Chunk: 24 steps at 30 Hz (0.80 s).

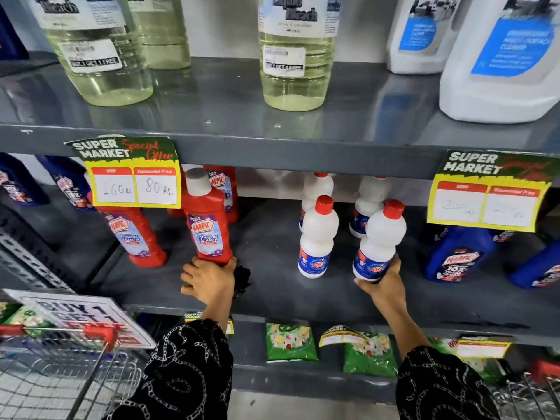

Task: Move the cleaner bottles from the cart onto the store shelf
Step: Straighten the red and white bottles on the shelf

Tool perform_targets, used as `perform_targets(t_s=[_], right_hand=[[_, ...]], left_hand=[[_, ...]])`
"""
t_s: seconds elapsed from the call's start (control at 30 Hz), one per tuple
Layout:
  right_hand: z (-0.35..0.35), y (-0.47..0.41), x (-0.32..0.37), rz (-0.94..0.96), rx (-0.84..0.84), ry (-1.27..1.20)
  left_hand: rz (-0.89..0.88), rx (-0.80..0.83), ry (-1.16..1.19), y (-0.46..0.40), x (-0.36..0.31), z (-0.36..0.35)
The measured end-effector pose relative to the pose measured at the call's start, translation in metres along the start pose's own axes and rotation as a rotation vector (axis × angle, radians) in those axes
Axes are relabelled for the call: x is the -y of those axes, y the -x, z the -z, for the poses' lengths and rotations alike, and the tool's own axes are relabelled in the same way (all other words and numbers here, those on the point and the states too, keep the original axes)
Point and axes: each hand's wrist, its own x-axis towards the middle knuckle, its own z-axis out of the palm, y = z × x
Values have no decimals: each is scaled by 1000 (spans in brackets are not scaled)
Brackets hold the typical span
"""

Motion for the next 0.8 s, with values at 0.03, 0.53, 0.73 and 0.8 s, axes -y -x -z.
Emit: perform_targets(t_s=[0.03, 0.53, 0.73, 0.8], right_hand=[[2, 3, 0, -1, 22, -18], [151, -30, -69, -158, -227, -57], [177, -64, -92, -112, -18, 117], [178, -69, -96, -58, -20, 217]], left_hand=[[25, 7, 5, 3, 0, 1], [-255, 410, -28, 247, -78, -49], [-591, 724, -143, 310, -153, -112], [-662, 773, -154, 306, -173, -129]])
